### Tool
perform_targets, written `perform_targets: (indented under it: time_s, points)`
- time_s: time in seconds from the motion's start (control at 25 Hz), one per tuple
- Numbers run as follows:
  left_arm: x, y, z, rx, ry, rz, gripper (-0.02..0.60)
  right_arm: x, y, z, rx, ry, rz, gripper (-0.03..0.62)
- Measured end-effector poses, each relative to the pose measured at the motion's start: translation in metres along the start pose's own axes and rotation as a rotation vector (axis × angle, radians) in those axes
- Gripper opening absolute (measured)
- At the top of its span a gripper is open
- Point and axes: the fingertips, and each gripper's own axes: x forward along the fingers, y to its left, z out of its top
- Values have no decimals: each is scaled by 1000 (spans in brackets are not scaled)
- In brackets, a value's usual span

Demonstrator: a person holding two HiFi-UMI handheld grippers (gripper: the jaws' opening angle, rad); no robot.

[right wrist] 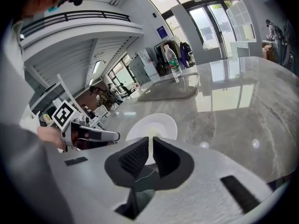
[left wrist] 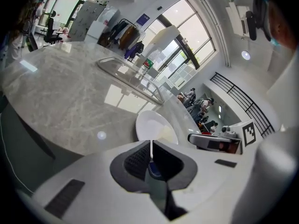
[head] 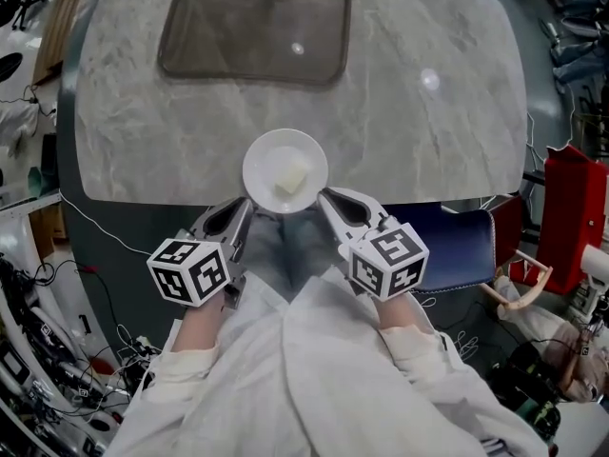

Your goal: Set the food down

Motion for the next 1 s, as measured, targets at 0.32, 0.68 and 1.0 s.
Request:
perform_targets:
  time_s: [0.32,0.68,1.0]
  points:
    - [11,6,-4,-33,15,40,25,10,-18,-14,36,50,-32,5]
    - [21,12,-8,-70,39,54,97,20,-28,-25,116,89,-14,91]
    - [23,15,-6,-98,34,56,104,28,-35,-26,148,110,-24,91]
